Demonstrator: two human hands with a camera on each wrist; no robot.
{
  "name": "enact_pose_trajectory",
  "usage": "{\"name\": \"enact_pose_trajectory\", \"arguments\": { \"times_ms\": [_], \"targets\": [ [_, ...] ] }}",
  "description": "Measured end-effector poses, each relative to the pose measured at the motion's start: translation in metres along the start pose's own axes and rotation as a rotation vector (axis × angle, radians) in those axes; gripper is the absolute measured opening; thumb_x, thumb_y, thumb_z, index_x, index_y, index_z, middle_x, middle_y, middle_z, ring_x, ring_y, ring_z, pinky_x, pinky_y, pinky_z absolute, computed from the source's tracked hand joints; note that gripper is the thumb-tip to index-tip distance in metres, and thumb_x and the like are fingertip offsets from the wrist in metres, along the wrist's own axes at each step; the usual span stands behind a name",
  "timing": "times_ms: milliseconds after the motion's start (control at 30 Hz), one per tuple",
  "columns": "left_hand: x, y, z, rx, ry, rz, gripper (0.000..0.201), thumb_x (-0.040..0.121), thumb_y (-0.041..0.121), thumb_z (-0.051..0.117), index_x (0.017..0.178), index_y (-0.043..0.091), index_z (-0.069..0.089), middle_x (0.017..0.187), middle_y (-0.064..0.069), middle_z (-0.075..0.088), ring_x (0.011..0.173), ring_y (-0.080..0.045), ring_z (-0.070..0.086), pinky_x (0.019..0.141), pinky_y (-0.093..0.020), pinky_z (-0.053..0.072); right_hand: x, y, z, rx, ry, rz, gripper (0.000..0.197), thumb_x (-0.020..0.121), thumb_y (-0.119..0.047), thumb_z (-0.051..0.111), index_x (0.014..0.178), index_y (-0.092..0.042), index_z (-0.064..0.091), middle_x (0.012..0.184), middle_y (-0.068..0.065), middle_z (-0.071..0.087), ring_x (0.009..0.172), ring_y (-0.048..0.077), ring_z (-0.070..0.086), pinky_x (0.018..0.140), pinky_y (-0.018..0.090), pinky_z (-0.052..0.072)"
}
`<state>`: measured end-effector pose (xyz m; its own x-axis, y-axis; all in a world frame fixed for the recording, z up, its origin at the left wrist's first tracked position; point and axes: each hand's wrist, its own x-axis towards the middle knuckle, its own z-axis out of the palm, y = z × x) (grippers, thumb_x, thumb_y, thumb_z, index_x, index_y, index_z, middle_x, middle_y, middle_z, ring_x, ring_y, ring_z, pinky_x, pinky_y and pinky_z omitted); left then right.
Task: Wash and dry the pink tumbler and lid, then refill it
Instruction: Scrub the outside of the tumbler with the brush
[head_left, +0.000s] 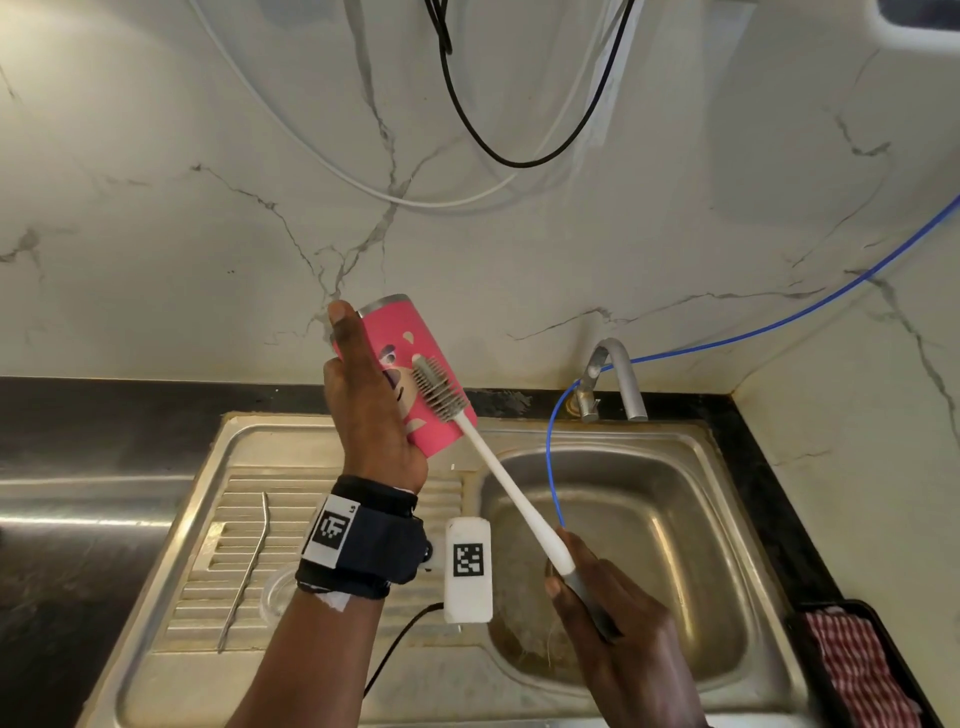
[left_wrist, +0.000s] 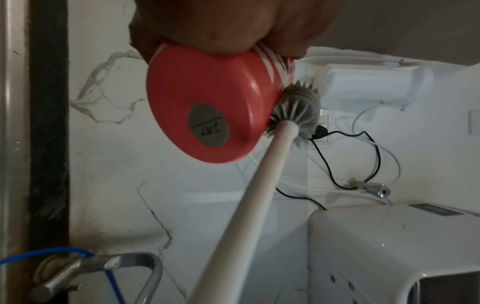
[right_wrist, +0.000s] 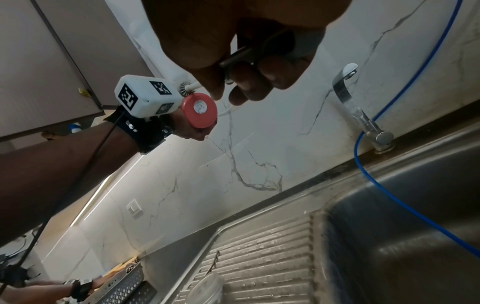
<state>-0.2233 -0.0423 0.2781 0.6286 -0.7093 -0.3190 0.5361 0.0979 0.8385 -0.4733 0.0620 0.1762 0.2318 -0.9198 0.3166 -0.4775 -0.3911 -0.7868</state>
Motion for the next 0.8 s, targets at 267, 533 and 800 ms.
{"name": "enact_pose_trajectory", "arguments": {
  "times_ms": [267,533,800],
  "targets": [
    [0.002,0.004,-0.005,-0.035,-0.017,-0.009,0.057,0.094,0.083,0.047,0.104,0.029,0.063,0.113,-0.005,0.065,0.101,-0.033,0.07,0.097,-0.064,0.059,-0.005,0.001,-0.004,0.029,0.006,0.015,0.056,0.088,-0.028,0.074,0.141,-0.041,0.06,0.1,-0.016,0.072,0.077,0.001,0.069,0.07,0.009,0.049],
    [-0.002,0.014,-0.006,-0.051,-0.002,-0.046,0.054,0.097,0.079,0.046,0.118,0.033,0.066,0.116,-0.004,0.074,0.111,-0.034,0.075,0.092,-0.056,0.063,-0.015,0.001,-0.008,0.014,-0.008,-0.001,0.052,0.09,-0.037,0.074,0.139,-0.045,0.061,0.107,-0.017,0.074,0.084,-0.003,0.07,0.078,0.007,0.049],
    [-0.007,0.002,-0.007,0.029,-0.154,-0.074,0.062,0.086,0.082,0.06,0.118,0.03,0.068,0.118,-0.016,0.076,0.114,-0.041,0.074,0.095,-0.06,0.061,-0.004,-0.013,-0.006,-0.067,-0.046,-0.045,0.061,0.093,-0.036,0.068,0.15,-0.045,0.048,0.112,-0.021,0.068,0.078,-0.006,0.067,0.071,0.005,0.049]
  ]
}}
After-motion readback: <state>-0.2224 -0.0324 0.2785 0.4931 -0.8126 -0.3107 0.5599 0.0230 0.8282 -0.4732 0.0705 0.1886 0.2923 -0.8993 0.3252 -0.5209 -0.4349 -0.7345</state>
